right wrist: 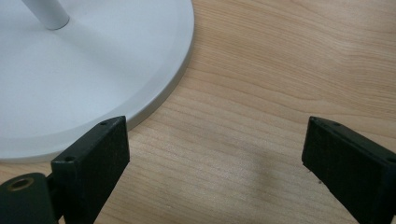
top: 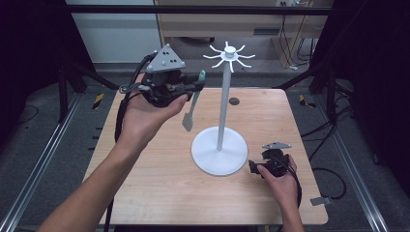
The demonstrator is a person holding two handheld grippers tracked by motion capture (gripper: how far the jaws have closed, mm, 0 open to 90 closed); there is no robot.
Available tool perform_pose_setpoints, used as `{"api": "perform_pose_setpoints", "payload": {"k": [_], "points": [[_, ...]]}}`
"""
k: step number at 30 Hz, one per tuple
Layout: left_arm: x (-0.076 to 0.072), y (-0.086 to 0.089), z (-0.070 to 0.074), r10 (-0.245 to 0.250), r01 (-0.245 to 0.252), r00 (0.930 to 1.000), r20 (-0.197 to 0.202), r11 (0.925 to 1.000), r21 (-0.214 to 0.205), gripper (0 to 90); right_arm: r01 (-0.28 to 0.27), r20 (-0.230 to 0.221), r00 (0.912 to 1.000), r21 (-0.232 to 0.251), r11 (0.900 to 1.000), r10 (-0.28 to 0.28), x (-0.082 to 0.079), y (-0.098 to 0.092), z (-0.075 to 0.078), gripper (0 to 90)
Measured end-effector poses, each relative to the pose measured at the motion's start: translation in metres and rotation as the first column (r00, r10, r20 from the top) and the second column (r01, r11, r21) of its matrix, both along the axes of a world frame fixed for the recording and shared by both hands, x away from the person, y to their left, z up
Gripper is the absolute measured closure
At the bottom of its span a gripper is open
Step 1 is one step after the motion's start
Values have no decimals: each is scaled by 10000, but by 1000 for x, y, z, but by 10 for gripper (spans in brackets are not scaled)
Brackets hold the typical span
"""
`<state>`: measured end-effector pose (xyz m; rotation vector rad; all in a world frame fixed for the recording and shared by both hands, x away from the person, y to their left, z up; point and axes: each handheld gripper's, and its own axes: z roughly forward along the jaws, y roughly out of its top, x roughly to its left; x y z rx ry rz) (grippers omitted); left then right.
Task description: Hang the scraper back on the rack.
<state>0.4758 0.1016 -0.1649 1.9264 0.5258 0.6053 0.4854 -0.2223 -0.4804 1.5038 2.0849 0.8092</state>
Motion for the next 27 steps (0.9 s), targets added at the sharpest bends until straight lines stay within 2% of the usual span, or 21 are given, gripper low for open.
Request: {"api": "perform_pose_setpoints", "payload": {"k": [9,27], "points": [[1,-10,5,61,-59,9999,159,9998,-187,741,3,-12,10000,31,10000,-3,0,0,0,78],[7,-18,5,234,-234,9997,54,9997,-65,741,2,23,10000,79,10000,-2,0,0,0,78]]}}
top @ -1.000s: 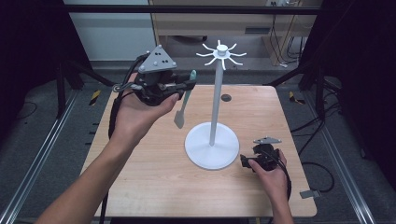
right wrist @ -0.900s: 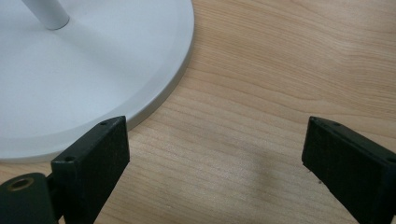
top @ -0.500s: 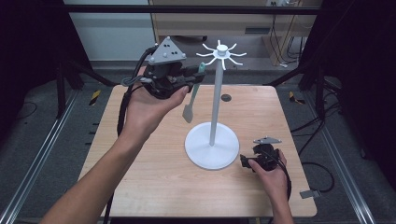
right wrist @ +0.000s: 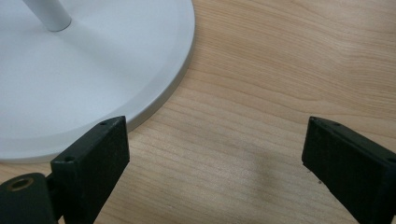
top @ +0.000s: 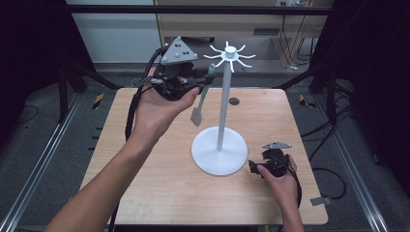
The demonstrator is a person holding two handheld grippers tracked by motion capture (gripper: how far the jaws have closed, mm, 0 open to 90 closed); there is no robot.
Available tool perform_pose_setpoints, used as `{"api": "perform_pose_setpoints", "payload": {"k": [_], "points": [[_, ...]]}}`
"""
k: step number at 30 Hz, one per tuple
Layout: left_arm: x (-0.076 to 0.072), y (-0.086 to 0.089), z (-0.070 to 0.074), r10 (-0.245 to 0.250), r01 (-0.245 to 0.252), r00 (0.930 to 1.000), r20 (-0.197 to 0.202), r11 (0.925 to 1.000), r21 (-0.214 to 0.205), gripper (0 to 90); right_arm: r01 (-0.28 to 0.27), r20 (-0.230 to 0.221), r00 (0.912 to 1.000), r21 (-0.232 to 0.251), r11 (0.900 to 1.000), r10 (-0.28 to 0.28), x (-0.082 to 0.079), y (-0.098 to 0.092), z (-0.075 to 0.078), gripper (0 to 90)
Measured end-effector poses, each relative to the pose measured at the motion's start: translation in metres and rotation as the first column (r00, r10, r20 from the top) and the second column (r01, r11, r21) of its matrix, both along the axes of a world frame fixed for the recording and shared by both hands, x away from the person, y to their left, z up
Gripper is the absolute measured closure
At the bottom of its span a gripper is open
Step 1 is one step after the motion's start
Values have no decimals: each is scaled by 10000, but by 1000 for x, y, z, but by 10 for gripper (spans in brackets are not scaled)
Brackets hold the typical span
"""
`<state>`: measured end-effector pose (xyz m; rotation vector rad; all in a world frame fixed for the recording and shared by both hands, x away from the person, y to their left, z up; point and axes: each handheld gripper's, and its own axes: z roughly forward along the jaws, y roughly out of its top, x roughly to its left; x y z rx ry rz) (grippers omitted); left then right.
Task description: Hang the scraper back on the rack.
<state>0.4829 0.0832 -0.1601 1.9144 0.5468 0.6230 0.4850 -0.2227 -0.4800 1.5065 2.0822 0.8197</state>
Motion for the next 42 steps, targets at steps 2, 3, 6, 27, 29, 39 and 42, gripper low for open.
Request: {"api": "perform_pose_setpoints", "payload": {"k": [2,3,6,27,29,39,42], "points": [[1,0,-1,30,-30,10000,-16,10000,-5,741,-6,2,10000,9,10000,6,0,0,0,78],[2,0,-1,29,-29,10000,-32,10000,-27,741,0,-13,10000,3,10000,0,0,0,0,78],[3,-2,-1,0,0,10000,-48,10000,18,741,-7,-3,10000,18,10000,7,0,0,0,78],[12,-9,-7,114,-115,9998,-140,9999,-110,740,-18,-10,10000,7,10000,18,0,0,0,79],[12,-10,-7,103,-105,9999,-130,9999,-99,740,-16,-6,10000,12,10000,16,0,0,0,79],[12,-10,-7,50,-52,9999,-151,9999,-121,740,-9,2,10000,15,10000,9,0,0,0,79],[12,-10,-7,27,-29,9999,-170,9999,-110,739,-3,16,10000,14,10000,3,0,0,0,79]]}}
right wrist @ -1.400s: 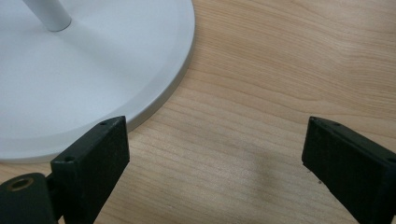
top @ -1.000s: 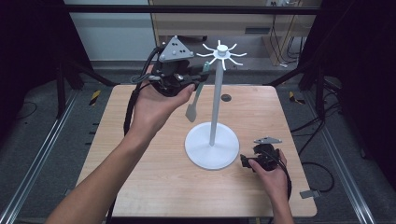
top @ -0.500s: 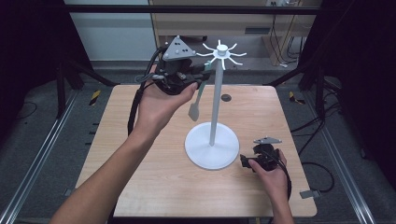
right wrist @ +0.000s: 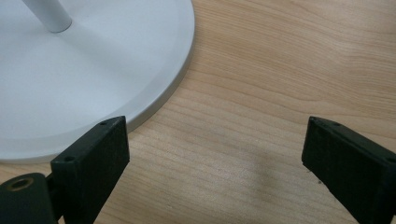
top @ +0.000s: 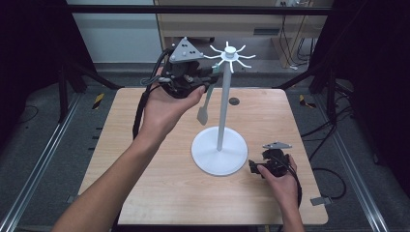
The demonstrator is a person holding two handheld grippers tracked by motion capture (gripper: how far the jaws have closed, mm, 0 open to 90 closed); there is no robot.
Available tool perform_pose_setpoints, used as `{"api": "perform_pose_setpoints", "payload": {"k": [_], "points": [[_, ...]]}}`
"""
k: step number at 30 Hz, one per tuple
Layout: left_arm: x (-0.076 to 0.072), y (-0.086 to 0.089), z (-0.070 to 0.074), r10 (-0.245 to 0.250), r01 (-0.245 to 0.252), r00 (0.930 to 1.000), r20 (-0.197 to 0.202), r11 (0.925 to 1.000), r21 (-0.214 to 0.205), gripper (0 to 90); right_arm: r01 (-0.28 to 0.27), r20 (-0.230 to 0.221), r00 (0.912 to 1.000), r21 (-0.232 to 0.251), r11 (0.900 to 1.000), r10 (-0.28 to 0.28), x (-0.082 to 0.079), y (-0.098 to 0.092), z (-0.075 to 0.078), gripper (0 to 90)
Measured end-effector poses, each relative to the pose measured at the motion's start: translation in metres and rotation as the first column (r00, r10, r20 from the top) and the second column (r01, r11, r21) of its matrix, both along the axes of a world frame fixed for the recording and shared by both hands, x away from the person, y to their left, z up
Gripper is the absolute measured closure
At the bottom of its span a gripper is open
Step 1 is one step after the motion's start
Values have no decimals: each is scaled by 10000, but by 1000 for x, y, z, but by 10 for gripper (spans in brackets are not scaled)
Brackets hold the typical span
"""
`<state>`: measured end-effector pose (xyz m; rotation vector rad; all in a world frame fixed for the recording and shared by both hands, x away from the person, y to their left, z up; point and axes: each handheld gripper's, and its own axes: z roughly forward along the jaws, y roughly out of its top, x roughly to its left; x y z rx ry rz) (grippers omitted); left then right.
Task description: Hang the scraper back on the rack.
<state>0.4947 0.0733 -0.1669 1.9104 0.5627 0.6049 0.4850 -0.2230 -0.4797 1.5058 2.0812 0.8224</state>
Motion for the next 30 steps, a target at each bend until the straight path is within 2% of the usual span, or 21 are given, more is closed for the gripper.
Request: {"api": "perform_pose_setpoints", "payload": {"k": [14,30], "points": [[1,1,0,-89,86,9999,-140,9998,-171,737,-6,4,10000,-9,10000,6,0,0,0,79],[1,1,-1,-87,85,9999,-63,9997,-209,733,-12,-2,10000,-17,10000,12,0,0,0,78]]}}
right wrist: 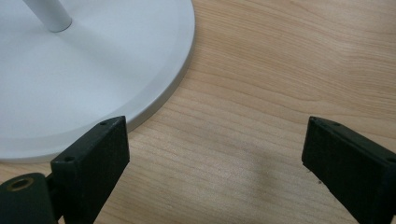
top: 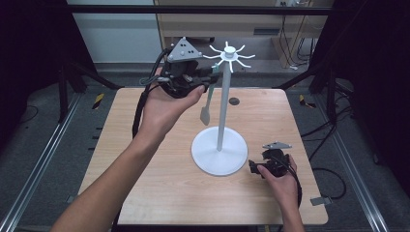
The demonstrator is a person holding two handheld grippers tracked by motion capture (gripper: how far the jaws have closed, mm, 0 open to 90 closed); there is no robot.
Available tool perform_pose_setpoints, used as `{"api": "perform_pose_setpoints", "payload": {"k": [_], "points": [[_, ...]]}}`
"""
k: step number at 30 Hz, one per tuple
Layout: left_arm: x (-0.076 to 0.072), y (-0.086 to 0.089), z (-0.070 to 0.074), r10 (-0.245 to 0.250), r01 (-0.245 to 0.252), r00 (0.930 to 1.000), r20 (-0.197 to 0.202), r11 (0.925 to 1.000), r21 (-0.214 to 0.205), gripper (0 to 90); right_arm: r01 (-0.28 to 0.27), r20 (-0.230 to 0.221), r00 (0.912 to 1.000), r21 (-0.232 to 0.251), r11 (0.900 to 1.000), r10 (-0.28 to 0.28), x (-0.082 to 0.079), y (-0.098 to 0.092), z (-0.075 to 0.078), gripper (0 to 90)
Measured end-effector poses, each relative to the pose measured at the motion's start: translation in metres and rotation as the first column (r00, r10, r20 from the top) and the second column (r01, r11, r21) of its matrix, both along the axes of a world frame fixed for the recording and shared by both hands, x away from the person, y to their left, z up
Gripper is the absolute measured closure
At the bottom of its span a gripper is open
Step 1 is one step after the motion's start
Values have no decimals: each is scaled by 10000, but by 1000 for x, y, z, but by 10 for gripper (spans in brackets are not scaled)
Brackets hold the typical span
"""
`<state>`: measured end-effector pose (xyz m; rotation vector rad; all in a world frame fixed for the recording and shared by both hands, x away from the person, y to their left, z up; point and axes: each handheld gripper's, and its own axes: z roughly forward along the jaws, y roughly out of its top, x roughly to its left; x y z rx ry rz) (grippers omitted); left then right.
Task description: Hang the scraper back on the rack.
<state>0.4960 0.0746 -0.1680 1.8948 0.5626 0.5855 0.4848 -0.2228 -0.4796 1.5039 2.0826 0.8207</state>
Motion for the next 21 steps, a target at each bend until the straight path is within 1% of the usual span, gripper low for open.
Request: {"api": "perform_pose_setpoints", "payload": {"k": [4,8,10,12,17,21], "points": [[-1,0,0,40,-40,9999,117,10000,-4,722,5,2,10000,-2,10000,-5,0,0,0,78],[-3,1,1,146,-146,9995,278,9999,-8,680,7,2,10000,-4,10000,-7,0,0,0,78],[-5,1,1,253,-256,9986,458,9997,52,645,3,4,10000,-4,10000,-3,0,0,0,78],[-7,3,0,283,-285,9981,538,9996,23,617,5,5,10000,0,10000,-5,0,0,0,78],[-11,7,-4,377,-381,9968,710,9993,43,531,0,23,10000,-27,10000,0,0,0,0,78],[-16,15,-8,458,-457,9960,769,9990,-19,457,3,25,10000,-37,10000,-3,0,0,0,78]]}}
